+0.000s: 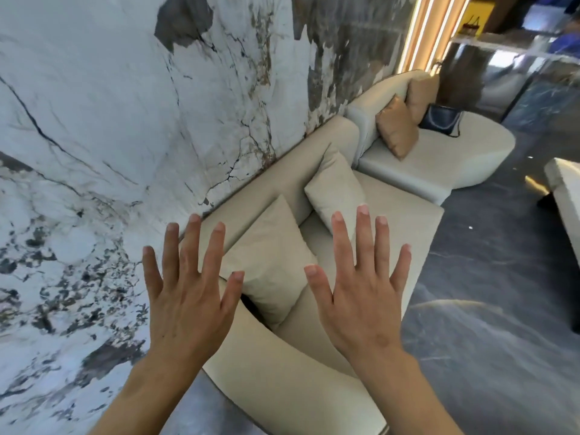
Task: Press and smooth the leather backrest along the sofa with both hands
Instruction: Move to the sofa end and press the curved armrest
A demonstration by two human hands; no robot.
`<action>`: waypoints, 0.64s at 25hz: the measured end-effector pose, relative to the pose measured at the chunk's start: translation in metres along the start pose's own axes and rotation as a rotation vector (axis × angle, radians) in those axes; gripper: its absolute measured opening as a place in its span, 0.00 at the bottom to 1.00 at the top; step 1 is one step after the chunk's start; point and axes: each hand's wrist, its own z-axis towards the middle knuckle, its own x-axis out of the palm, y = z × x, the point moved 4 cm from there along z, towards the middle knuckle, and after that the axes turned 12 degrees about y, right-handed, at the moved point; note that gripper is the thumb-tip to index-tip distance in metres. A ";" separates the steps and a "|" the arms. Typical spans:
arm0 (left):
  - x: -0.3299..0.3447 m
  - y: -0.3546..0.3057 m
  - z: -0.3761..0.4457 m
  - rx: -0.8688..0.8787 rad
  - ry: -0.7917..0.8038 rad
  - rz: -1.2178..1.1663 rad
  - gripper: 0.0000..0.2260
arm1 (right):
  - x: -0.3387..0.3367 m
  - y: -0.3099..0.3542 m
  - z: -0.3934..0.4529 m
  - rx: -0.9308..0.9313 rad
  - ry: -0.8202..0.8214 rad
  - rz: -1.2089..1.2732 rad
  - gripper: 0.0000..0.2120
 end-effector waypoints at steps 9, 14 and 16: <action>0.025 0.125 0.025 0.259 0.083 -0.139 0.31 | 0.027 0.125 -0.035 0.295 0.019 -0.176 0.32; 0.025 0.183 0.023 0.376 0.150 -0.204 0.31 | 0.029 0.198 -0.066 0.407 0.048 -0.198 0.32; 0.029 0.197 0.020 0.397 0.170 -0.219 0.31 | 0.032 0.216 -0.074 0.440 0.065 -0.210 0.32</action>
